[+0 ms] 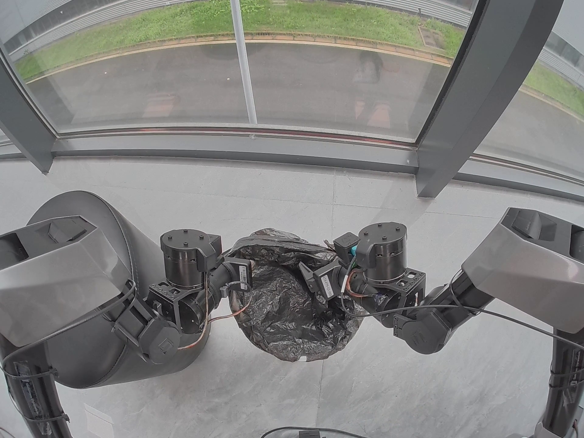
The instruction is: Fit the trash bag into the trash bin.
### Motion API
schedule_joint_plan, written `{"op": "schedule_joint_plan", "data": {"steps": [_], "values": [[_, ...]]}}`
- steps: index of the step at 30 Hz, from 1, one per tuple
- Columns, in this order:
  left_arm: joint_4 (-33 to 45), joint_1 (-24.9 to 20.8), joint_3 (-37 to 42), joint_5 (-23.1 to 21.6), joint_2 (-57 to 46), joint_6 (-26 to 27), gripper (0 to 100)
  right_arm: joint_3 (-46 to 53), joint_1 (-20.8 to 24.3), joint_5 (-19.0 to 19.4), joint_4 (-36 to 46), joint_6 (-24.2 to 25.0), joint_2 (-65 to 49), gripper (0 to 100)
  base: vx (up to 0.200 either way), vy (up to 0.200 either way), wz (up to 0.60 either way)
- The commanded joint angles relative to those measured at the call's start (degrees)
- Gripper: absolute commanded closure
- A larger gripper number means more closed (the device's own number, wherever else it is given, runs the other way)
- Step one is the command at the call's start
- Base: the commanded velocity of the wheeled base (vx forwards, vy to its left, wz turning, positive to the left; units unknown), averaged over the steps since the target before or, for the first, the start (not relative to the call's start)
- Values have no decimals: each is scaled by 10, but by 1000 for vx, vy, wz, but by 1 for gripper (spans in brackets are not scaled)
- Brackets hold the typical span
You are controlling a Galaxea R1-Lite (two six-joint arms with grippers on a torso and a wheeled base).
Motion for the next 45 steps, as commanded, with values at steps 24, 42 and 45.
{"op": "schedule_joint_plan", "data": {"steps": [24, 42, 45], "values": [[2, -23, -5, 64, 11, 21, 100, -23, -21, 1, 0, 0, 13, 0, 0, 0, 0], [0, -51, -15, 98, 28, 43, 100, -28, -41, 1, -6, 1, 17, 0, 0, 0, 0], [-1, -51, -14, 99, 27, 45, 100, -28, -41, 0, -13, 0, 22, 0, 0, 0, 0]]}}
